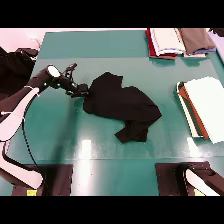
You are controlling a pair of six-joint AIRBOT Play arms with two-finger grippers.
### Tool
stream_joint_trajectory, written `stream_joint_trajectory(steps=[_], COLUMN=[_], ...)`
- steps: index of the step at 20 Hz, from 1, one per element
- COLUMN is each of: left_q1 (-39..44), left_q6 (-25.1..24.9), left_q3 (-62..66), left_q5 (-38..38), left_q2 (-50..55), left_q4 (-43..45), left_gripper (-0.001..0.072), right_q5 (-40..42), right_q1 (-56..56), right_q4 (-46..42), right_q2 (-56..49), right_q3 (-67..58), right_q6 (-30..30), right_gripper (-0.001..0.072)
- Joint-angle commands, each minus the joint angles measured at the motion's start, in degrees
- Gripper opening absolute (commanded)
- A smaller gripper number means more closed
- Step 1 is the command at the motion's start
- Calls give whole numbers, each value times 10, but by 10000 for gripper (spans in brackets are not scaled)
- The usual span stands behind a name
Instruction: Fold the shirts.
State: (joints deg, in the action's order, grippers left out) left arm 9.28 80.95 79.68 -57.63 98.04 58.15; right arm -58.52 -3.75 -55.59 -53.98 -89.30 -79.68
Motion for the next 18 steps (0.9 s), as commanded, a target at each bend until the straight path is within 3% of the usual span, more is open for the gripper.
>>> stream_joint_trajectory(steps=[1, 2, 3, 4, 10, 13, 14, 15, 16, 18], left_q1=[27, 30, 30, 28, 9, 9, 9, 9, 9, 9], left_q6=[-3, -4, -4, -4, -22, -37, -36, -36, -34, -34], left_q3=[-1, -1, -1, 2, 127, 174, 181, 181, 181, 180], left_q5=[9, 10, 10, 7, -35, -35, -37, -39, -45, -50], left_q2=[6, 6, 6, 6, -32, -48, -48, -48, -47, -47], left_q4=[1, 1, 1, 0, 3, 4, 3, 3, 3, 3], left_gripper=[475, 333, 143, 30, 27, 27, 27, 27, 27, 27], right_q5=[-2, -5, -12, -23, -197, -175, -153, -134, -119, -94], right_q1=[0, 0, 0, 0, 0, 0, 0, 0, 1, 6], right_q4=[0, 0, 0, -4, -82, -102, -99, -94, -68, -11], right_q2=[0, 0, 0, 0, -74, -118, -136, -158, -185, -238], right_q3=[0, 0, 0, 0, 33, 143, 181, 207, 229, 245], right_q6=[0, 0, 0, 0, -6, -6, -6, -6, -6, 18], right_gripper=[15, 15, 15, 15, 15, 16, 73, 324, 515, 524])
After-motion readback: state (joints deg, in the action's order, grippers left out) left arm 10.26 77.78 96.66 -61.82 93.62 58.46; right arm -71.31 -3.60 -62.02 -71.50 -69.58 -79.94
